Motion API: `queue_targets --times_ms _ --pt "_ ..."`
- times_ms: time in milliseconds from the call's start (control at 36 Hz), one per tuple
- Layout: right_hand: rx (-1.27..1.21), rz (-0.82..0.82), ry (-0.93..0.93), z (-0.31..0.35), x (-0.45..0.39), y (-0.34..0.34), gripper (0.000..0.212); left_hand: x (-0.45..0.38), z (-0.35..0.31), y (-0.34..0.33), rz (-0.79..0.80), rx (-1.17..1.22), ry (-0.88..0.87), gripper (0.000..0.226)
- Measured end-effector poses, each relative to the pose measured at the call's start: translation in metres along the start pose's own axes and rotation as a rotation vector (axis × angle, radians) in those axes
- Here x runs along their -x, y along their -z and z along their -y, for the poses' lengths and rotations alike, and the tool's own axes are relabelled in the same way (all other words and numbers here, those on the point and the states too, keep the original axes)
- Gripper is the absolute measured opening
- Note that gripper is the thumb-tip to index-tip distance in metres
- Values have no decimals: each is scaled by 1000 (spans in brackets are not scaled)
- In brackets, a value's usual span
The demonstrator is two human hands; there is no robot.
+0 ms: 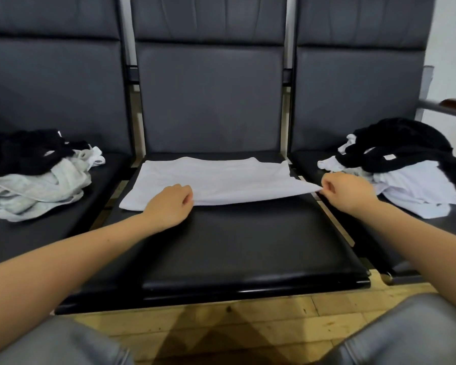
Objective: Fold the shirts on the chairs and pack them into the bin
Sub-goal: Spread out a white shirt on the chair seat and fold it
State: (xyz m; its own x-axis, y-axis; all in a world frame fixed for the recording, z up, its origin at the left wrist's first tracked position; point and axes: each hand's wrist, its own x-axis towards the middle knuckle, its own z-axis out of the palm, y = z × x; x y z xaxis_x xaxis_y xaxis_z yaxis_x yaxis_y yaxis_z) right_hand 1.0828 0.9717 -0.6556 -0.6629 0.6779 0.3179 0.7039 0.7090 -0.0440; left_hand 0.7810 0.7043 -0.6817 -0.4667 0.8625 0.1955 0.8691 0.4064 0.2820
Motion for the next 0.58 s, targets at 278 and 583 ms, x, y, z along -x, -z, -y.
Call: queue_targets --times_ms 278,583 --pt "-376 295 102 15 10 -3 21 15 -17 -1 62 -31 -171 14" --pt "-579 197 -348 52 -30 -24 58 -10 -10 -6 -93 117 -41 18"
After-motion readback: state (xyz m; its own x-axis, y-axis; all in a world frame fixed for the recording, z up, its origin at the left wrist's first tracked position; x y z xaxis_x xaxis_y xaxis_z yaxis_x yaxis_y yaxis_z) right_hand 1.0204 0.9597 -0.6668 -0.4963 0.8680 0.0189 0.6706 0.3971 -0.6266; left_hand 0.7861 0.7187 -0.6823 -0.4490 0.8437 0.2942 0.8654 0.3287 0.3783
